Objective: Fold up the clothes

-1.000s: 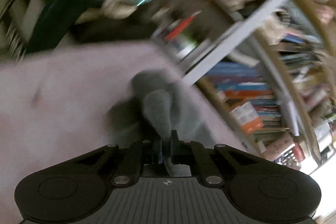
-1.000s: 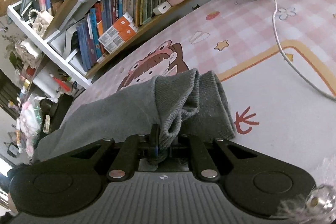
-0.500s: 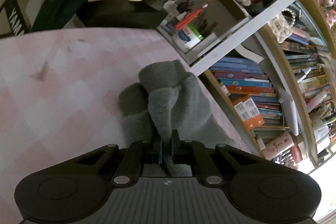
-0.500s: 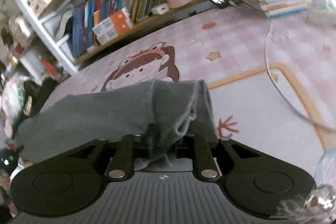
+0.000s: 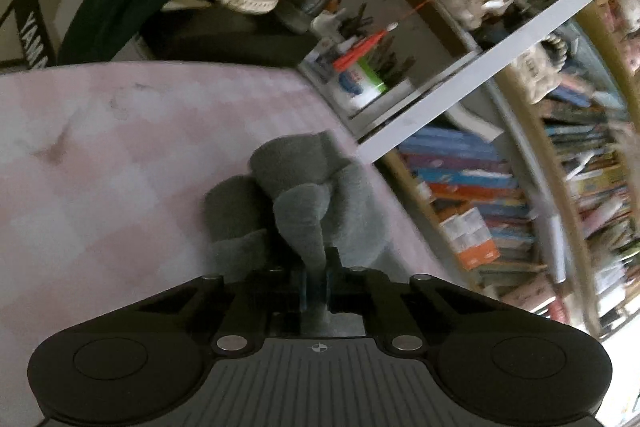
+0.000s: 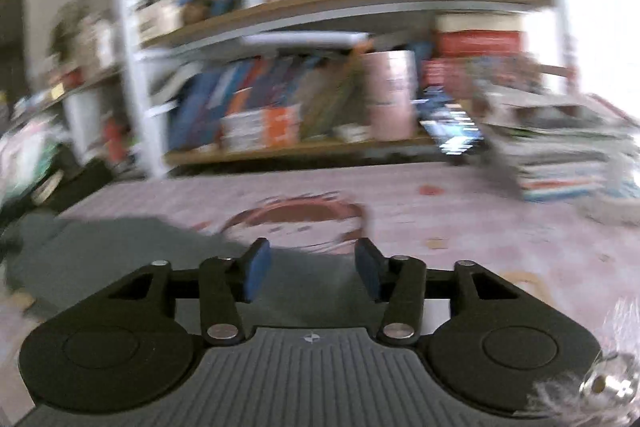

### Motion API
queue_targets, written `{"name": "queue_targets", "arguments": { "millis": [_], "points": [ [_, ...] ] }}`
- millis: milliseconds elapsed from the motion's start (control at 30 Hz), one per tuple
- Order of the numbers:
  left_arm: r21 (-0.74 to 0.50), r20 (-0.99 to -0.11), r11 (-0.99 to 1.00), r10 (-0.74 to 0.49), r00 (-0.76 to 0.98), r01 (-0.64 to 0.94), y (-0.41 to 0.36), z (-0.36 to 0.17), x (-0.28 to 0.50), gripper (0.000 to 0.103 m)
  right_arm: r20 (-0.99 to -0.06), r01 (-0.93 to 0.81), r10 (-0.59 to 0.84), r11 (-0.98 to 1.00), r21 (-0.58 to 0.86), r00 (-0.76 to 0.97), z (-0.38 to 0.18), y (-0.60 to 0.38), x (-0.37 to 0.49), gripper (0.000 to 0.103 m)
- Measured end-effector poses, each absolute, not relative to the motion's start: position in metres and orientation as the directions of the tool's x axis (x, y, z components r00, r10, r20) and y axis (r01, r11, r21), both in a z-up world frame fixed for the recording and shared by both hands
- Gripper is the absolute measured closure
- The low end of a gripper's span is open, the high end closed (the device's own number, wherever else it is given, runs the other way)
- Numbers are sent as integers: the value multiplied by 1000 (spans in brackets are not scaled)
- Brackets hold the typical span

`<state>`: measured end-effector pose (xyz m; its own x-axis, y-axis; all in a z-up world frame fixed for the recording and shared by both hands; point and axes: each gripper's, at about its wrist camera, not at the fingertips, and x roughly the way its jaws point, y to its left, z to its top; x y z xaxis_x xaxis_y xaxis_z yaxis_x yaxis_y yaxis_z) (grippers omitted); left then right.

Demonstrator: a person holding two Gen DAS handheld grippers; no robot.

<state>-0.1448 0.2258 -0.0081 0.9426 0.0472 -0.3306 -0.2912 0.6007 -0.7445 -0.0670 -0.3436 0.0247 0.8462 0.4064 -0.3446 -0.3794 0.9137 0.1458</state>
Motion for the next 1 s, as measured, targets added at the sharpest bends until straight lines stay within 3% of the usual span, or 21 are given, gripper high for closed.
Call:
{"name": "queue_targets", "arguments": {
  "millis": [100, 267, 433, 500, 567, 600, 733, 867, 900, 967, 1000],
  "points": [
    [-693, -256, 688, 43, 966, -214, 210, 22, -156, 97, -365, -448, 466, 883, 139, 806, 21, -319, -64, 60],
    [-697, -445, 597, 75, 892, -398, 237, -13, -156, 96, -409, -483, 494, 865, 137, 768, 13, -303, -61, 60],
    [-672, -451, 616, 99, 887, -411, 236, -19, -159, 85, -451, -508, 508, 851, 132, 734, 4, -291, -59, 60],
    [-638, -437, 648, 139, 888, -416, 232, -11, -166, 73, -466, -515, 512, 847, 133, 722, 0, -287, -58, 60],
    [-593, -425, 670, 211, 880, -447, 226, -5, -176, 37, -471, -512, 515, 846, 146, 717, -4, -288, -58, 60],
    [-572, -421, 676, 244, 874, -464, 224, -4, -180, 33, -477, -514, 516, 845, 148, 712, -6, -287, -58, 60],
    [-558, -483, 651, 249, 839, -515, 230, -11, -175, 33, -496, -526, 521, 838, 143, 694, -9, -284, -59, 60],
    [-587, -470, 652, 209, 858, -480, 231, -17, -165, 37, -519, -537, 525, 831, 142, 675, -11, -282, -58, 58],
    [-619, -454, 646, 171, 874, -448, 233, -20, -161, 42, -525, -537, 524, 831, 144, 670, -11, -282, -57, 57],
    [-666, -443, 606, 149, 884, -436, 236, -28, -155, 71, -539, -536, 519, 832, 142, 664, -12, -281, -55, 57],
    [-681, -443, 587, 147, 884, -438, 237, -31, -153, 75, -541, -536, 517, 833, 138, 663, -12, -280, -56, 56]
  ]
}}
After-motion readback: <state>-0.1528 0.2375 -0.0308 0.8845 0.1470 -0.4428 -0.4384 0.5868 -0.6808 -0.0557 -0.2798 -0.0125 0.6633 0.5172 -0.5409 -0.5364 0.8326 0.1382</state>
